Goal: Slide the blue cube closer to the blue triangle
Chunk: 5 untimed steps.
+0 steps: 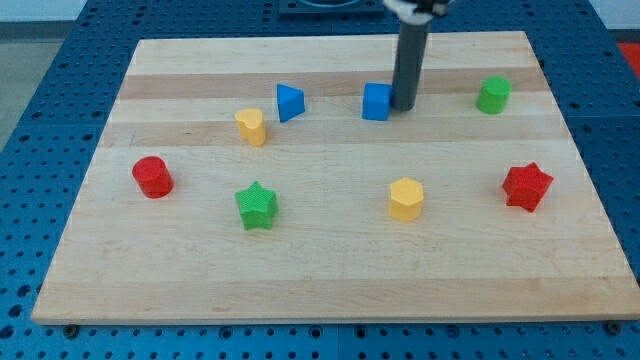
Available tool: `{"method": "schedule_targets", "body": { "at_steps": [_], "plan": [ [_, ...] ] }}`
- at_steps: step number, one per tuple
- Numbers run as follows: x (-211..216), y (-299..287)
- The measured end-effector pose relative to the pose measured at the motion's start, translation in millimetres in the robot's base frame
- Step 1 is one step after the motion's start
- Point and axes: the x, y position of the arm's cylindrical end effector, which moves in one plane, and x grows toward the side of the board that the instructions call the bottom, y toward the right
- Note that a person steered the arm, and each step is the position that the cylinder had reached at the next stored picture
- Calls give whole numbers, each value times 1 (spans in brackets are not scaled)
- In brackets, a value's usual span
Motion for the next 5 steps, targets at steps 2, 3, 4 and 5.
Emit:
{"method": "schedule_targets", "body": {
  "at_steps": [2, 3, 4, 5],
  "plan": [
    [4, 9],
    [-35, 28],
    [-38, -8],
    [-2, -52]
  ]
}}
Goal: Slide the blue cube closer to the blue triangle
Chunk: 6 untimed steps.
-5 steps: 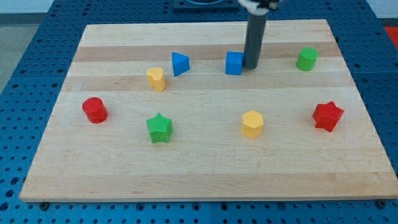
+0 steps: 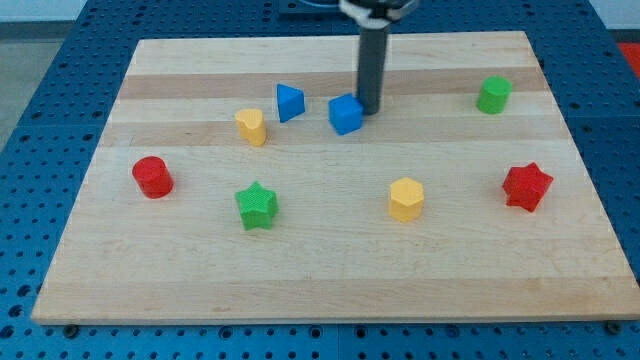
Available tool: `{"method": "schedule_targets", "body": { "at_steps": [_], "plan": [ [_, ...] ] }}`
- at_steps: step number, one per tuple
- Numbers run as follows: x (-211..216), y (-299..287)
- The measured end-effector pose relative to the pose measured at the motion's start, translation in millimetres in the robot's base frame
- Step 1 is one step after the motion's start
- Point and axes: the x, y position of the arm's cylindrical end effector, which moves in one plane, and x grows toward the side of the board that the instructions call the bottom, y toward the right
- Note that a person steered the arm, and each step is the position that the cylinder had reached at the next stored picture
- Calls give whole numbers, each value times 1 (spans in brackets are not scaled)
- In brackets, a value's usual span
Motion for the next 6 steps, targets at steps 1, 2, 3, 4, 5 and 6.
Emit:
{"method": "schedule_targets", "body": {
  "at_steps": [1, 2, 3, 4, 5, 6],
  "plan": [
    [3, -14],
    [-2, -10],
    [-2, 19],
    [3, 4],
    [28, -2],
    [31, -20]
  ]
}}
